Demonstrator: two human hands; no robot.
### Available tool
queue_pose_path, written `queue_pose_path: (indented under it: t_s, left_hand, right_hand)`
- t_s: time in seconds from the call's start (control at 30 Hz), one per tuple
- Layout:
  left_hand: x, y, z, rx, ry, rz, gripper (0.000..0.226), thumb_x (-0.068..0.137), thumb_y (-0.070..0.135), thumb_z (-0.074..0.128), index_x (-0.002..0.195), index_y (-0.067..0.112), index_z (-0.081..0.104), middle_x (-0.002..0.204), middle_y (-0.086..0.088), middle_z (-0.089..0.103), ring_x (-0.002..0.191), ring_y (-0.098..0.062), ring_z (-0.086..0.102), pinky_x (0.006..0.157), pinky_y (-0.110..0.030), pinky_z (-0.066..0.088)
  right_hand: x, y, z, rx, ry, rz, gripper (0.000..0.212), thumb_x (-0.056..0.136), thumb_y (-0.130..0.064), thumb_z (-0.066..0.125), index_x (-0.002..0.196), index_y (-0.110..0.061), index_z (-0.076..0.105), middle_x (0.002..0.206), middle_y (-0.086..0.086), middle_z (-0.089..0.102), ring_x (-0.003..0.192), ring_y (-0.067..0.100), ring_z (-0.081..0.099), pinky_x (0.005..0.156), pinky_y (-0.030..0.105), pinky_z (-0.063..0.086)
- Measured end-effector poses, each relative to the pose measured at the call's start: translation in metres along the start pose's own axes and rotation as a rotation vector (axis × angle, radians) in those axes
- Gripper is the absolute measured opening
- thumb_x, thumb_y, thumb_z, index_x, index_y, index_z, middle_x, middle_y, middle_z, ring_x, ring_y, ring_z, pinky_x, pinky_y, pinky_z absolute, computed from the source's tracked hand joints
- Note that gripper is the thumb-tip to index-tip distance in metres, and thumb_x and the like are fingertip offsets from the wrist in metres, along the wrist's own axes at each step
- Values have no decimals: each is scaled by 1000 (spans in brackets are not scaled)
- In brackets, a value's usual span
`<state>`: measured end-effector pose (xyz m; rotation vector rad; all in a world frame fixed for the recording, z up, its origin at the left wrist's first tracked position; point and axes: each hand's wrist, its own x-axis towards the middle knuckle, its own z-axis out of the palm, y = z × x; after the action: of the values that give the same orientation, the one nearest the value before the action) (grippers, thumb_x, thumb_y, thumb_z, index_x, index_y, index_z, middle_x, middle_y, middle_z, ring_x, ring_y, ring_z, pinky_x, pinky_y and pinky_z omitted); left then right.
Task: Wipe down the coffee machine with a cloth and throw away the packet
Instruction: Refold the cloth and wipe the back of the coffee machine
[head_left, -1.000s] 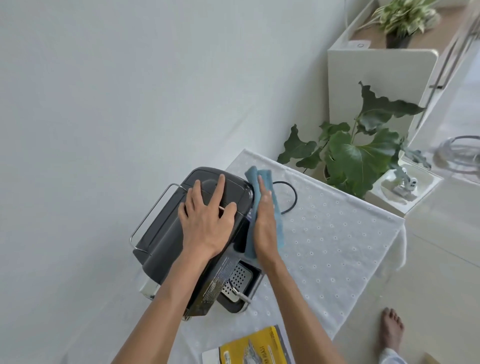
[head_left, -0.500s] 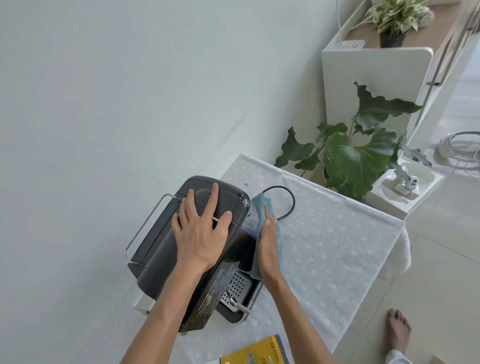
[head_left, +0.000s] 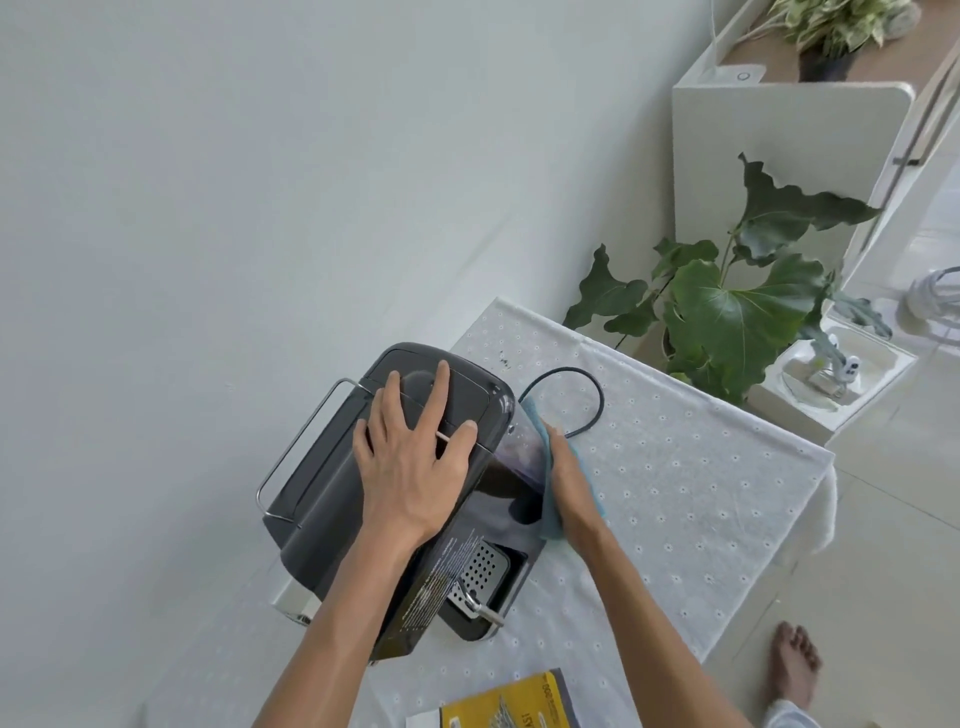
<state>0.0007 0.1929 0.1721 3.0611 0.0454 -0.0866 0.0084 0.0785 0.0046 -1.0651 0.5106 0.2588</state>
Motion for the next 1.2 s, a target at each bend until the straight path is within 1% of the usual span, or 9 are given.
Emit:
queue_pose_path:
  t_s: [0.17, 0.23, 0.33, 0.43, 0.6, 0.7, 0.8, 0.97, 1.2]
  left_hand:
    - [0, 0, 0, -17, 16, -6, 73, 80, 68, 10, 151, 53, -1, 165, -5, -1, 152, -21, -3, 122, -47, -1]
    - [0, -1, 0, -18, 22, -6, 71, 83, 67, 12, 151, 54, -1, 165, -6, -1, 152, -21, -3, 122, -47, 0]
    - [-1, 1, -1, -35, 17, -7, 69, 85, 67, 14, 151, 54, -1, 165, -5, -1, 152, -20, -4, 122, -47, 0]
    - [-2, 4, -4, -46, 19, -34, 67, 87, 65, 14, 151, 53, 0, 165, -3, -1, 152, -18, -3, 122, -45, -2]
    - [-4, 9, -7, -39, 24, -83, 64, 91, 61, 19, 152, 52, 1, 165, 0, 1, 152, -16, 1, 123, -44, 1]
    - [-2, 10, -9, -38, 11, -95, 64, 92, 60, 21, 152, 52, 1, 165, 1, 0, 152, -15, -1, 123, -46, 2]
    - [0, 11, -9, -59, 9, -100, 63, 93, 59, 26, 152, 52, 3, 165, 1, 0, 152, -14, -1, 123, -48, 4]
    - [-1, 16, -12, -75, -3, -126, 62, 93, 59, 27, 151, 54, 4, 165, 6, -2, 152, -11, -4, 123, -48, 2]
    - [2, 18, -15, -84, -29, -142, 61, 94, 58, 27, 151, 53, 4, 165, 7, -4, 152, -11, -6, 123, -47, 0]
  right_hand:
    - [-36, -27, 5, -36, -119, -54, 43, 99, -65, 38, 122, -43, 67, 116, -9, 74, 111, 12, 69, 105, 39, 49]
    - [-23, -66, 6, -141, -247, -50, 35, 104, -56, 36, 113, -48, 69, 106, -21, 74, 100, -3, 69, 96, 24, 50]
    - [12, -110, 16, -296, -438, 37, 41, 106, -49, 37, 101, -34, 75, 88, -13, 79, 88, 6, 73, 91, 26, 53]
    - [26, -104, 5, -499, -570, 78, 45, 107, -45, 36, 79, -23, 65, 50, -16, 66, 55, -3, 61, 61, 15, 45]
    - [22, -86, -14, -436, -603, 212, 48, 99, -63, 38, 130, -38, 66, 124, 5, 73, 116, 22, 68, 111, 44, 41]
    - [21, -106, -8, -347, -708, 122, 42, 107, -51, 30, 146, -47, 46, 149, -17, 52, 139, 7, 47, 120, 37, 28]
    - [43, -123, 19, -421, -813, 119, 45, 108, -48, 28, 152, -44, 38, 156, -16, 44, 142, 7, 43, 121, 34, 31]
    - [69, -86, 2, -508, -797, 291, 73, 90, -81, 35, 151, -41, 40, 156, -7, 45, 143, 13, 43, 122, 44, 30]
    - [57, -105, 20, -444, -841, 128, 48, 100, -69, 23, 147, -63, 28, 164, -25, 21, 154, 4, 13, 127, 47, 11]
